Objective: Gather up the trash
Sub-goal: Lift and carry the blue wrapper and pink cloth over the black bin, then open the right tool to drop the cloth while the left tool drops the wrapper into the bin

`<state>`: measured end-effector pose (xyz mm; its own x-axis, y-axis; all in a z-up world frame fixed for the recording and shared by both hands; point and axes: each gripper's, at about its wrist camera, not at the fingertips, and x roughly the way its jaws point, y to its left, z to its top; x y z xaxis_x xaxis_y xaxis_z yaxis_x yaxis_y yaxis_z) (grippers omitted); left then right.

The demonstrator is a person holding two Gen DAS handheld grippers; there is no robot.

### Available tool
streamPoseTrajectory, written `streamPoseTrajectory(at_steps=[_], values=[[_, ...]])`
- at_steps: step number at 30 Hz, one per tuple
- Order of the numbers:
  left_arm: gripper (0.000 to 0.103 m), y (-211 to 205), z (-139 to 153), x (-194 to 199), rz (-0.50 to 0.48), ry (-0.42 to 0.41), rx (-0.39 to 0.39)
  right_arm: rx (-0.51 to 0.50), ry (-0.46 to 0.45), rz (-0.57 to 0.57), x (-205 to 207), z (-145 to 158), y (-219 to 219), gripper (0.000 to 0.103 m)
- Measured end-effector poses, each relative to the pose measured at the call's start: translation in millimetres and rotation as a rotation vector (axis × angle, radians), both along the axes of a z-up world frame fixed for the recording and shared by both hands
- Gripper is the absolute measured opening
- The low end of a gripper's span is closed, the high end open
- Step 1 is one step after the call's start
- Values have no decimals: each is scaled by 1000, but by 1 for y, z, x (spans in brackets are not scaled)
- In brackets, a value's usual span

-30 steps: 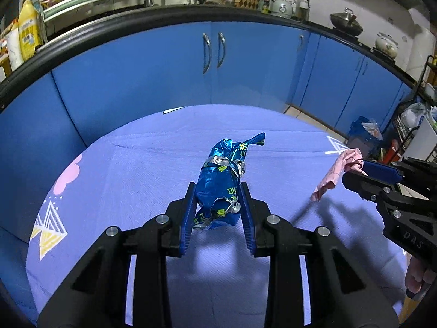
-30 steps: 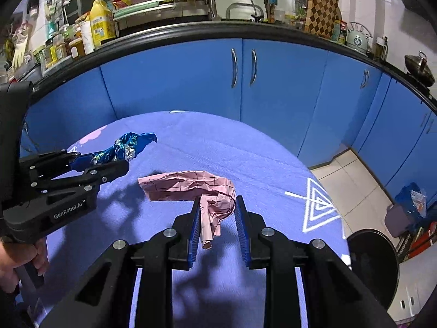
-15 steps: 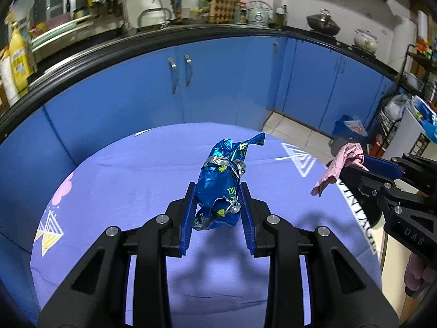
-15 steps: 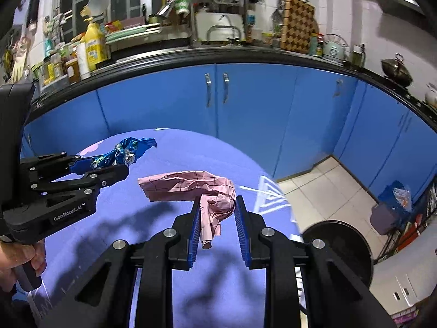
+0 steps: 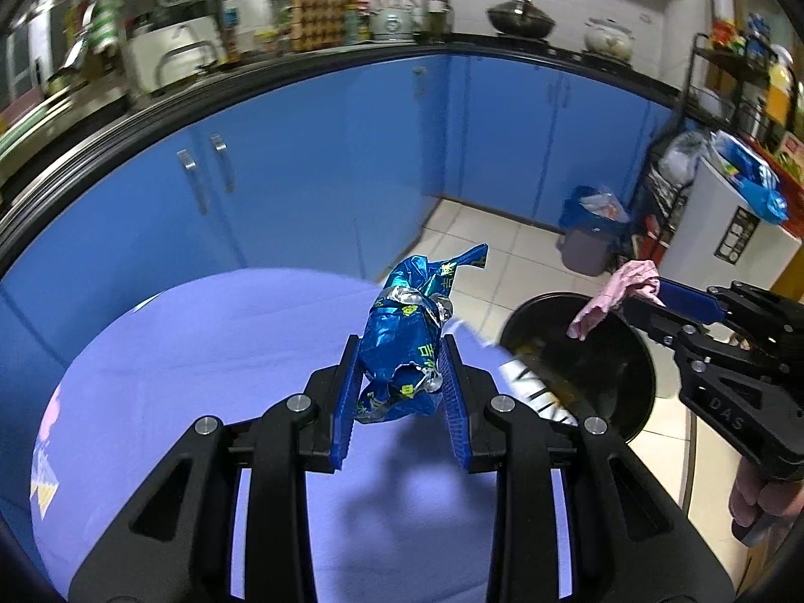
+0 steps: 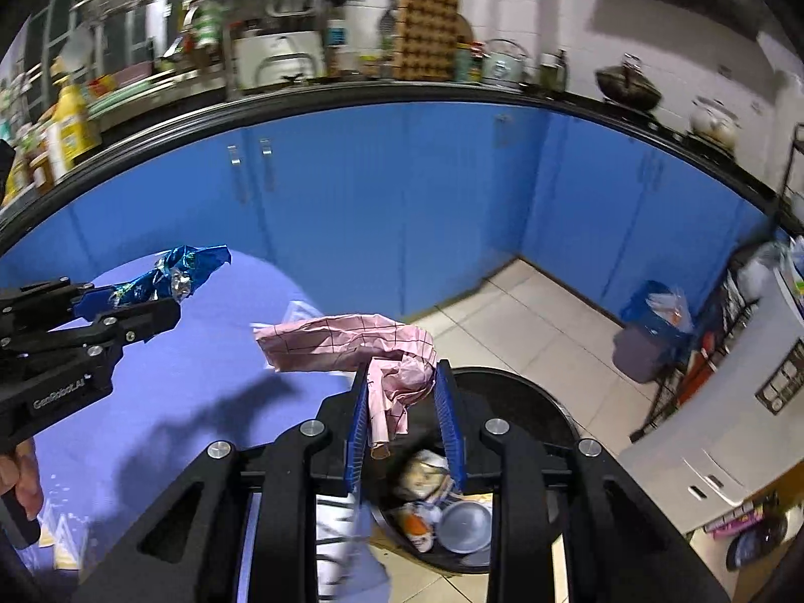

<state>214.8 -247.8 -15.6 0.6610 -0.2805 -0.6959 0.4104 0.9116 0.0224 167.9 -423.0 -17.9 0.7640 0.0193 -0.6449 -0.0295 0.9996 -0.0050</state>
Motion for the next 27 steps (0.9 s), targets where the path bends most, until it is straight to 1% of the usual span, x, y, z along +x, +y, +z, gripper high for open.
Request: streamPoseTrajectory(at_steps=[3,4,5,6,8,9,10,14,20,26,27], values=[[32,-28,-1,6,-36,2,9,21,8,-24,0,-5,-24,26],[32,-37,-2,8,-47,3,11,28,12,-28,2,-6,-29,29],[32,-43,-2,9,-54,3,13,35,17,-32,4,-8,-34,37],[32,-51,-3,11,-64,5,14,39,20,-37,7,-9,-39,43],[32,-68,-5,15,-83,9,20,39,5,-46,6,-10,-47,72],[32,-73,-6,15,-90,10,23,33,-11,-55,4,-9,-51,75],[32,-78,-7,16,-99,11,27,25,-21,-66,3,-10,-55,77],[32,-104,-10,20,-133,17,37,-1,-22,-112,-1,-16,-71,77],[33,-139,-16,20,-188,28,48,21,-10,-166,-8,-24,-103,77],[34,-162,-21,22,-223,48,46,26,-14,-190,-14,-25,-121,77],[36,-165,-21,22,-225,51,46,29,-15,-191,-15,-26,-122,77]])
